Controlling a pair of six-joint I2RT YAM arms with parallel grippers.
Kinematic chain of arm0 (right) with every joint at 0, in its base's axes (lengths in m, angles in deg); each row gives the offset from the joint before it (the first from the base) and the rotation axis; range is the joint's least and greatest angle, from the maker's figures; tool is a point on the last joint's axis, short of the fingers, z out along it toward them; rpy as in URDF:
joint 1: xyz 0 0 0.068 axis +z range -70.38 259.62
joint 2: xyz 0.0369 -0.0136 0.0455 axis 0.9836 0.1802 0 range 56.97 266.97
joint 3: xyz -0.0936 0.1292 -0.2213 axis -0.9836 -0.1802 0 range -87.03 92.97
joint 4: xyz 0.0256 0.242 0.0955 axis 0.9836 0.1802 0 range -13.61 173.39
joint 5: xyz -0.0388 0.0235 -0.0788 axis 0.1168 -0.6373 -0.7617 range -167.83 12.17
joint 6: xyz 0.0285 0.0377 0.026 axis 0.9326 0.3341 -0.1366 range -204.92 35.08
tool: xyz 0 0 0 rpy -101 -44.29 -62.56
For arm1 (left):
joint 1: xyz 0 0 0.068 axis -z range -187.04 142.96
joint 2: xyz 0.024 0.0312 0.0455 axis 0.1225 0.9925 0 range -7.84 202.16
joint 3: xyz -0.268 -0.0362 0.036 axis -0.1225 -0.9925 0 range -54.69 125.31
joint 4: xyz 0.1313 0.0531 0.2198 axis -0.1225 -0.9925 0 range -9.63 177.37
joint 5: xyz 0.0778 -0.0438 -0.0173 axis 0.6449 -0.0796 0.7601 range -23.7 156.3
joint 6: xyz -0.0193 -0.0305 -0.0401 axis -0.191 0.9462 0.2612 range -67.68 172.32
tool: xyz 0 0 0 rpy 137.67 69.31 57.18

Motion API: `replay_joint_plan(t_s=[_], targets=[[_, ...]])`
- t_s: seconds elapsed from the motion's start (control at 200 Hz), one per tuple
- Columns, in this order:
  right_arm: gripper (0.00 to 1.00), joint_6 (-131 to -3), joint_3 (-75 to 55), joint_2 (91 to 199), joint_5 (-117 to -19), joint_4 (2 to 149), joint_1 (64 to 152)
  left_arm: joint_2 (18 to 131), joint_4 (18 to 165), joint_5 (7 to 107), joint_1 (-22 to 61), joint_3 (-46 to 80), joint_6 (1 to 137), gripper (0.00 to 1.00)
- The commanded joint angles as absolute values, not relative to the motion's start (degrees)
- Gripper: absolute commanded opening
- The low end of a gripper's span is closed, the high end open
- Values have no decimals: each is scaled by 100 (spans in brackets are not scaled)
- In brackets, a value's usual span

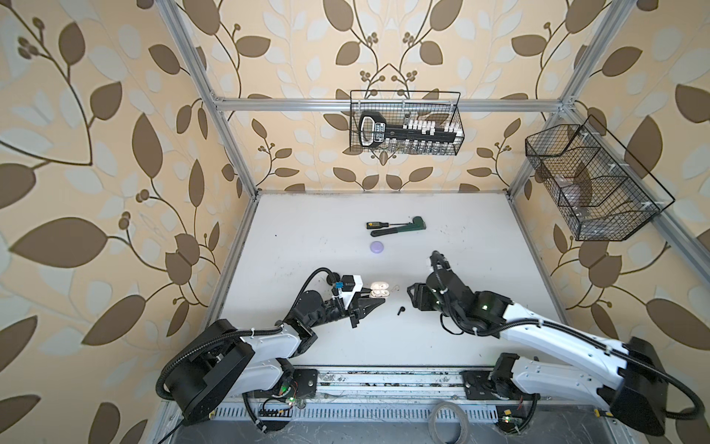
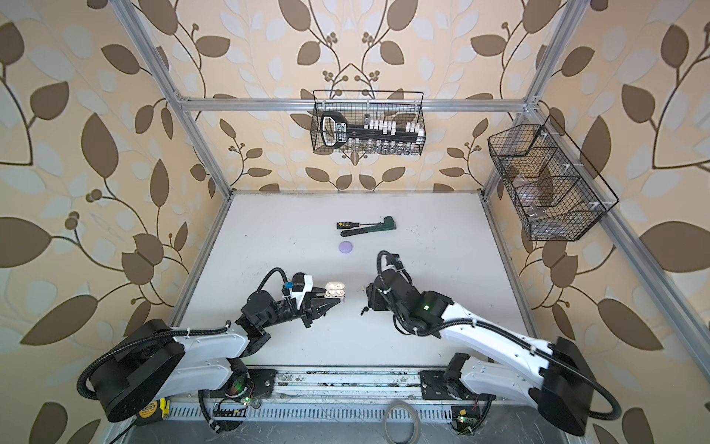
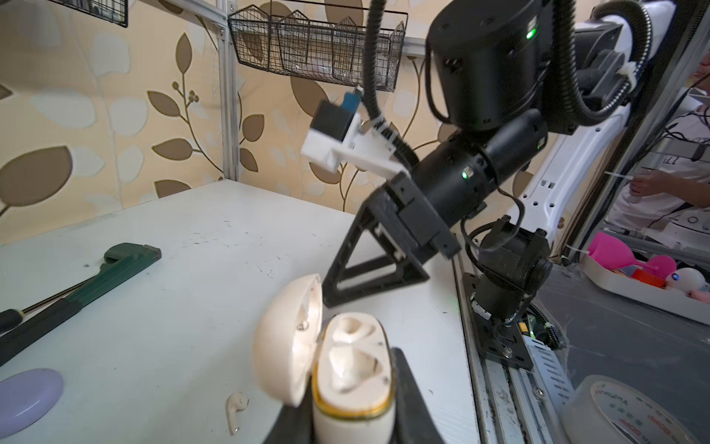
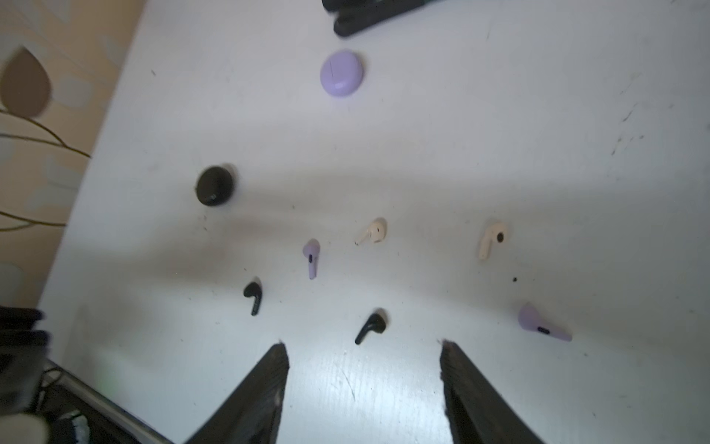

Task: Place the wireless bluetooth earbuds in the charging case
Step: 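Withdraw the right gripper from the open case toward the loose earbuds, then lower the right gripper over a white earbud on the table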

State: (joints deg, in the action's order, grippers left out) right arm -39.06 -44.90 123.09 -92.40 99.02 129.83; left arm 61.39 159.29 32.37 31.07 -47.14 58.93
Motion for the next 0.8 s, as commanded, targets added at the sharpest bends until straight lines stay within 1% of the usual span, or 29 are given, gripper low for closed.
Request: replay_joint_plan(t_s=[0.0,0.17,0.455,0.575,0.795], targets=[[61,-3981,-4019,13105,-8771,10016,12971,6011,16459,3508,3023,-4823,5979,0],[60,-4106,-3294,14330,-8916,10162,12920,5816,16357,3751,3008,-4925,5946,0],[58,-4238,-2006,15888,-9461,10790,12761,5520,16146,4316,2996,-5082,5865,0],[59,-4265,-1775,16189,-9562,10828,12705,5491,16076,4401,2996,-5086,5853,0],[61,-4264,-1760,16418,-9645,10806,12618,5476,16046,4679,2995,-5120,5865,0]])
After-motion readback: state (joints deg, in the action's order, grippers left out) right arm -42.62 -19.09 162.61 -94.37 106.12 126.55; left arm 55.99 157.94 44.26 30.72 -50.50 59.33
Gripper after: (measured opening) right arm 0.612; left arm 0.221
